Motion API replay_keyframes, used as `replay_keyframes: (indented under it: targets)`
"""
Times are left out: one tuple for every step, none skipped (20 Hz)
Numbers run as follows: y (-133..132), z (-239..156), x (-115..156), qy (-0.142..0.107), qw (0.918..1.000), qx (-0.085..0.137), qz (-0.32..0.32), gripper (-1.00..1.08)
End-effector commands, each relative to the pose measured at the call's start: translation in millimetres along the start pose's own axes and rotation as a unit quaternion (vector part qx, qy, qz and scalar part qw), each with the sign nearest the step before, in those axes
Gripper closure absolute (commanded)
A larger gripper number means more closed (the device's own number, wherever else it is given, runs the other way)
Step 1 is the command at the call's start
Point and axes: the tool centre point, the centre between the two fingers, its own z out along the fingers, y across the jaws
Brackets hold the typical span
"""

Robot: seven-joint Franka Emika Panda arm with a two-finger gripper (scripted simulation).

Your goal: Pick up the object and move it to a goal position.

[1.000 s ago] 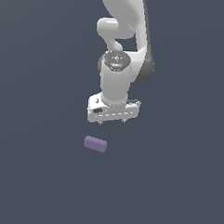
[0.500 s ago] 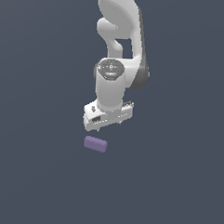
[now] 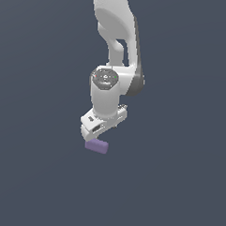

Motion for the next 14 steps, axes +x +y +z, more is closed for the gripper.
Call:
replay_keyframes:
  targets:
    - [5.0,5.2,-0.6,0.000,0.9995,0.000,-0.032,-0.92]
    - [6.9,7.3,-0.9,0.000,0.9990,0.000,-0.045,-0.92]
    - [8.9,9.4,-1.2,0.001,0.9984,0.000,-0.057,-0.92]
    - [10.8,11.5,-1.5,0.001,0.9976,0.000,-0.070,-0.92]
    - [12.7,13.6,-1.8,0.001,0.9966,0.000,-0.082,-0.92]
    - [14.7,15.6,-2.2,0.001,0.9955,0.000,-0.095,-0.92]
    - [16.6,17.7,-2.5,0.001,0.9943,0.000,-0.107,-0.92]
    - [18.5,19.8,-2.9,0.002,0.9928,0.000,-0.119,-0.92]
    - [20.4,21.9,-3.2,0.002,0.9913,0.000,-0.132,-0.92]
    - [22.3,24.0,-3.6,0.002,0.9896,0.000,-0.144,-0.92]
    - [24.2,26.0,-4.0,0.003,0.9877,0.000,-0.156,-0.92]
    - [26.1,28.1,-4.4,0.003,0.9857,0.000,-0.169,-0.92]
    - [28.0,30.2,-4.8,0.003,0.9835,0.000,-0.181,-0.92]
    - [29.9,32.3,-5.2,0.004,0.9812,0.000,-0.193,-0.92]
